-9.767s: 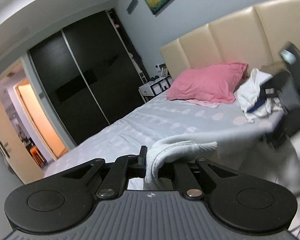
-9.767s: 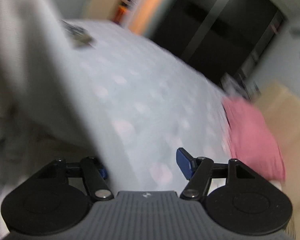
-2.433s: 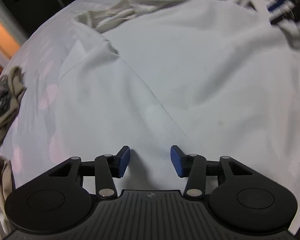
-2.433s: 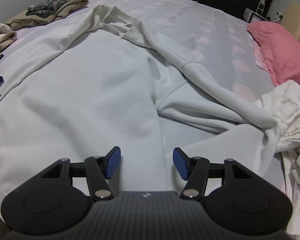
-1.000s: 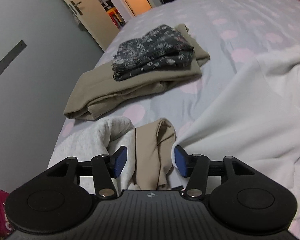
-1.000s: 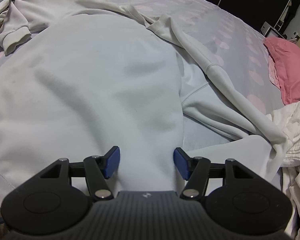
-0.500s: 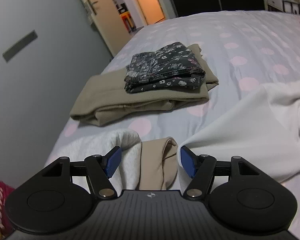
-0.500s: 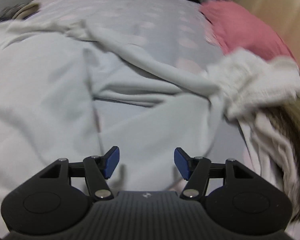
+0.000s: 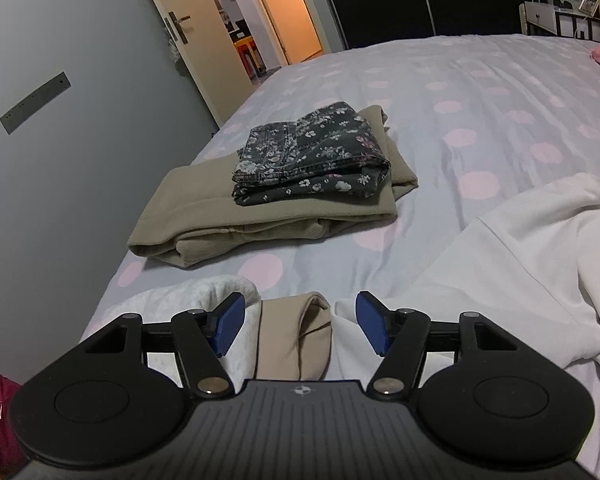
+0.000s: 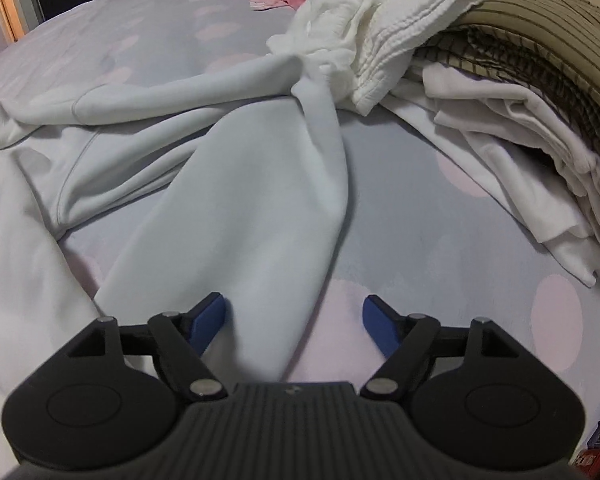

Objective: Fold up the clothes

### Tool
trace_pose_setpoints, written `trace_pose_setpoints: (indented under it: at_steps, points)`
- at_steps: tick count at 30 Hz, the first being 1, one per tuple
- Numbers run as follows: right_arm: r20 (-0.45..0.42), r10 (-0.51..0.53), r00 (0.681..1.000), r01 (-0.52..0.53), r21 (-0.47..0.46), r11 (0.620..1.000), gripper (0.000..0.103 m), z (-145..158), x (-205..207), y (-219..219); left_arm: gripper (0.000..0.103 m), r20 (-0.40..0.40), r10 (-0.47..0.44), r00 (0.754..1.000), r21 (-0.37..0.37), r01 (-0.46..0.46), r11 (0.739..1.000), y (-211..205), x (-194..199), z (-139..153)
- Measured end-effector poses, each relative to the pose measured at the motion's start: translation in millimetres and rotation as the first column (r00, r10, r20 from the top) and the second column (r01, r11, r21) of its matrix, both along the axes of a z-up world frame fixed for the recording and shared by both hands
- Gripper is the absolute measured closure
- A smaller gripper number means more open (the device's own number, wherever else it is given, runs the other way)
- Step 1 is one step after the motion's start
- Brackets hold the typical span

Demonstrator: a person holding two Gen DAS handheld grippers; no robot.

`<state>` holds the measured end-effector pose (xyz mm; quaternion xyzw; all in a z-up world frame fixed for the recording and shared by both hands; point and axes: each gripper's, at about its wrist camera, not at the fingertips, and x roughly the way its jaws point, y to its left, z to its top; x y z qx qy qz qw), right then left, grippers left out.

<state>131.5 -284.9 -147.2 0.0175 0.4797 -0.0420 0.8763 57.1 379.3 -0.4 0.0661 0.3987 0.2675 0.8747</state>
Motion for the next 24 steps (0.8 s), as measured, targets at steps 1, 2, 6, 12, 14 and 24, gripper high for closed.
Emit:
trace_pose_setpoints:
  at_steps: [1,2,6,12,14,24]
  points:
    - [0.006,0.042,0.999,-0.042,0.018,0.999,0.057,0.8,0.2,1.0,0.044,0.027,-0.016,1.000,-0.016,0.016,1.000,-0.7,-2.2,2.9]
    - [0.011,0.084,0.996,-0.085,0.036,0.996,0.089,2.4,0.1,3.4,0.044,0.051,-0.035,0.998,-0.030,0.036,0.999,-2.3,-4.2,5.4]
    - [0.032,0.177,0.984,-0.178,0.028,0.984,0.098,17.4,1.5,11.8,0.044,0.074,-0.123,0.990,-0.049,0.127,0.991,-22.3,-5.7,5.4]
    - [0.133,0.202,0.970,-0.187,-0.114,0.976,0.098,74.1,-0.2,-23.2,0.044,0.028,-0.297,0.954,-0.129,0.298,0.946,-75.4,-1.4,-13.8]
    - [0.166,0.238,0.957,-0.182,-0.297,0.937,0.098,100.6,-5.1,-35.2,0.044,0.014,-0.356,0.934,-0.143,0.354,0.924,-95.4,-0.1,-18.8]
    - [0.167,0.289,0.943,-0.131,-0.613,0.779,0.052,128.2,-18.8,-57.5,0.044,-0.059,-0.617,0.784,-0.136,0.606,0.784,-200.4,-41.0,-26.0]
